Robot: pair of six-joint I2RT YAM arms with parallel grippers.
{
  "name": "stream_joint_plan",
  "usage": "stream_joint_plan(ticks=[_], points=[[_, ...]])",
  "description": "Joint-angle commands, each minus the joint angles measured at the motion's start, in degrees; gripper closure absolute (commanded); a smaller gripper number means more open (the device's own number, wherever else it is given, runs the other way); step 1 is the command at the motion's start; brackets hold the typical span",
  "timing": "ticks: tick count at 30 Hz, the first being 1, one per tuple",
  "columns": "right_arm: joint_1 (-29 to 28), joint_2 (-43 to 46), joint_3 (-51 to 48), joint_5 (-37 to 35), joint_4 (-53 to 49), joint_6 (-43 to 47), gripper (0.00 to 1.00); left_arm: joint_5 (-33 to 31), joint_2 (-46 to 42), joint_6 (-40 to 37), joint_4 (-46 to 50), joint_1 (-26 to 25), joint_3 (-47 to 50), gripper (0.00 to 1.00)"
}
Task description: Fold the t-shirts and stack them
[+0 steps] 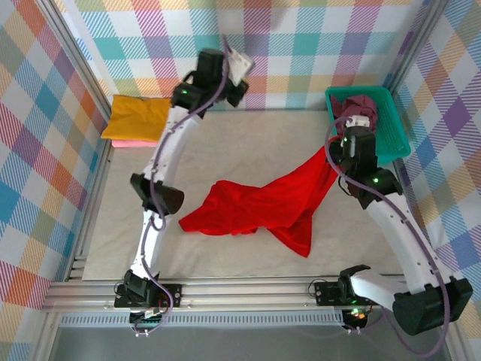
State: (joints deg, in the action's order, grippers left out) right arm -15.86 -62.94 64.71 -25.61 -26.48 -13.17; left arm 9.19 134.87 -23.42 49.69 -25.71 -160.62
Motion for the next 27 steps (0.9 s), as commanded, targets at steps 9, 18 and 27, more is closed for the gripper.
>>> stream_joint_plan(ticks=[9, 18, 27], points=[[5.1, -0.1, -6.7, 11.7, -4.5, -4.1, 0.21, -13.5, -59.5, 27.0, -29.8, 0.8, 86.3, 0.41], [-9.3, 6.7, -17.7, 23.5, -8.0, -8.6, 0.20, -14.8, -74.8, 52.3, -10.9, 0.8, 114.2, 0.22], [-16.1, -2.7, -24.2, 28.6, 0.3, -9.3, 0.19, -9.7, -72.5, 58.3, -21.2, 0.7, 125.7, 0.21]])
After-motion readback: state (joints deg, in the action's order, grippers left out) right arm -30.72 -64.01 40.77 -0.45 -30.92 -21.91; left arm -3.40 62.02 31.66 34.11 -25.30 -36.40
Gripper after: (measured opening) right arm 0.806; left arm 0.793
